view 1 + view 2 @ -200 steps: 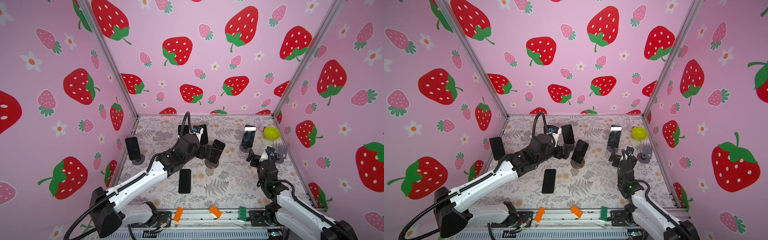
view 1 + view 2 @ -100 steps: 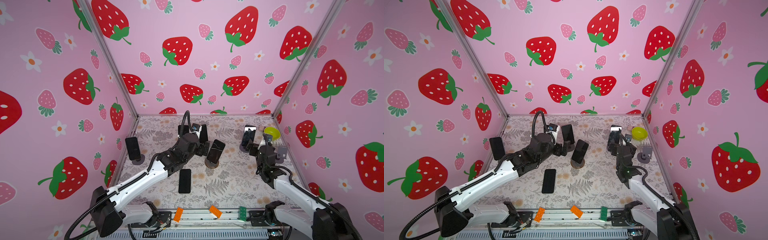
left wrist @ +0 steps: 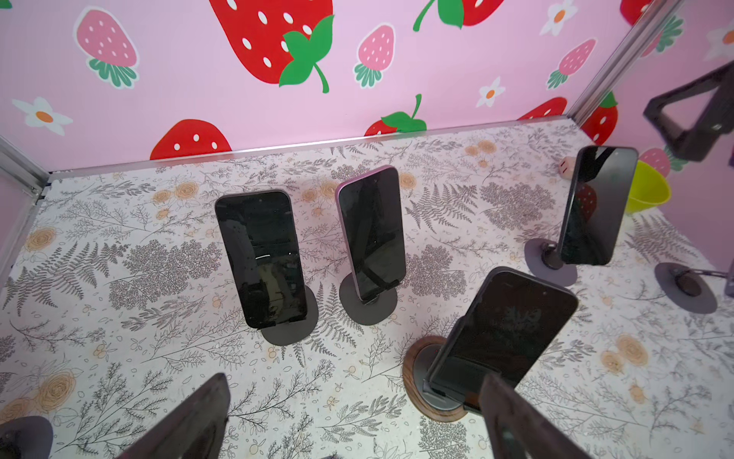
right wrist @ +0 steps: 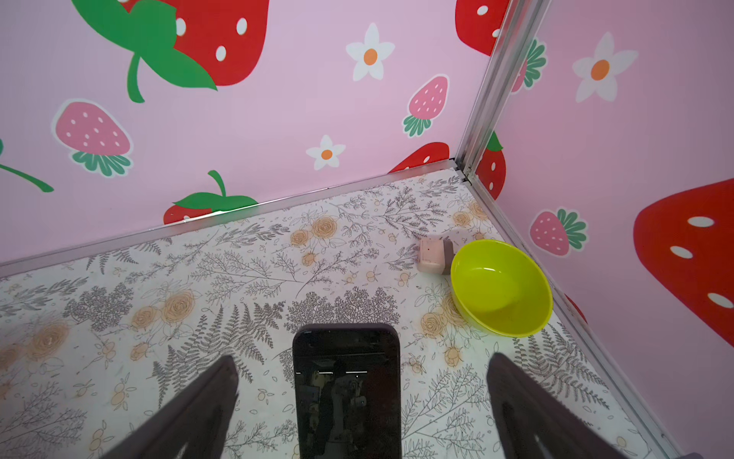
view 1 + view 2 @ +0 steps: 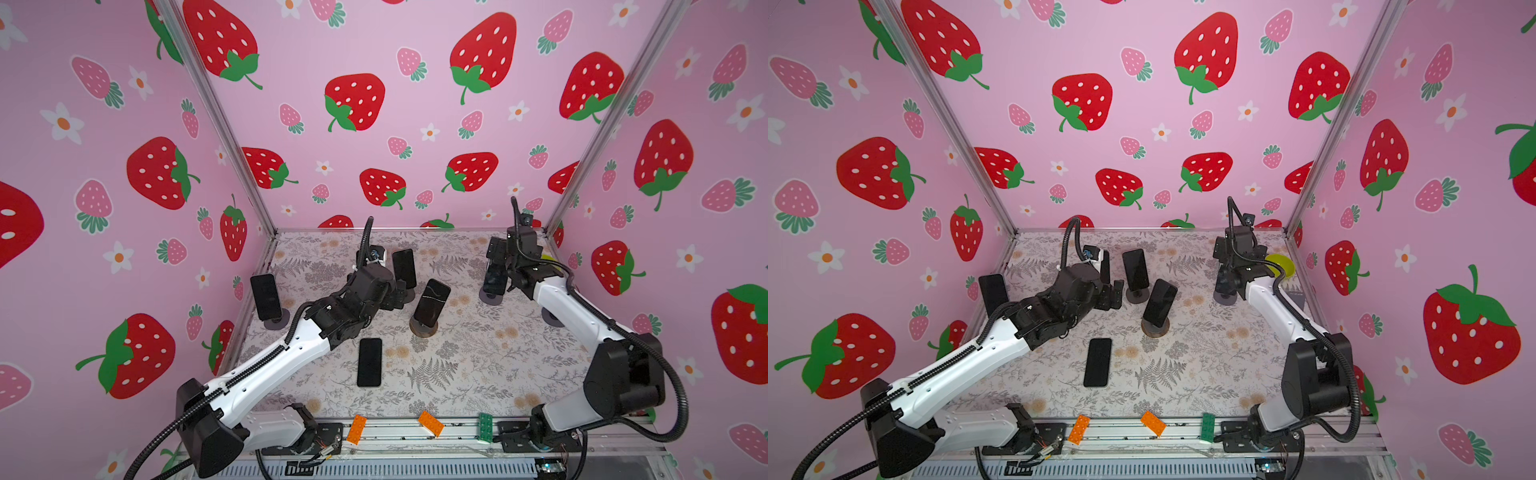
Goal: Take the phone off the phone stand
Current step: 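Close the right gripper on the phone's top edge beside the green bowl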
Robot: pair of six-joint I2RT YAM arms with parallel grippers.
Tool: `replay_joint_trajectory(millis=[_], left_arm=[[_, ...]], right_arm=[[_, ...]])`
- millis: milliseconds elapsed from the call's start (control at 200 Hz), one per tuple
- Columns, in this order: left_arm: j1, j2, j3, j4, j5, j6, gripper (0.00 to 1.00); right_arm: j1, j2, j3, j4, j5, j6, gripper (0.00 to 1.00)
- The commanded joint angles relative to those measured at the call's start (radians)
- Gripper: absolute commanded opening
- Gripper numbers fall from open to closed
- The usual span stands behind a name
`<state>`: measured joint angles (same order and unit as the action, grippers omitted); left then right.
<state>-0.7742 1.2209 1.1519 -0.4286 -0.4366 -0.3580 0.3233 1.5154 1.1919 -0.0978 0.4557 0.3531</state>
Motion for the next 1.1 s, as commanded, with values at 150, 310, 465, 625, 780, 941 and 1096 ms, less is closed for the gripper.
replay_joint_trajectory(millis=[150,310,465,625,780,941,1096], left_arm=[[0.006,-0.026,-0.056,-0.011,0.021,-0.049,0.99],[0.006,-0.04,-0.088,0.003,0.006,-0.061,0.99],[0.005,-0.046,-0.109,0.023,0.038,-0.058,0.99],[0.005,-0.035,-0.114,0.018,0.036,-0.057,1.0],[0.006,-0.038,-0.115,0.014,0.032,-0.054,1.0],[0.004,-0.047,-0.132,0.021,0.02,-0.053,1.0],[0.003,-0.045,-0.139,0.021,0.026,-0.058,1.0]], right_arm=[[-0.023,0.049,0.114,-0.182,0.033,0.077,1.0],[-0.024,0.141,0.261,-0.347,0.039,0.137,1.0],[-0.024,0.155,0.266,-0.312,0.03,0.072,1.0],[-0.024,0.198,0.31,-0.331,0.004,0.049,1.0],[-0.024,0.301,0.416,-0.446,0.072,0.104,1.0],[-0.026,0.415,0.57,-0.617,0.091,0.185,1.0],[-0.026,0.451,0.609,-0.656,0.036,0.205,1.0]])
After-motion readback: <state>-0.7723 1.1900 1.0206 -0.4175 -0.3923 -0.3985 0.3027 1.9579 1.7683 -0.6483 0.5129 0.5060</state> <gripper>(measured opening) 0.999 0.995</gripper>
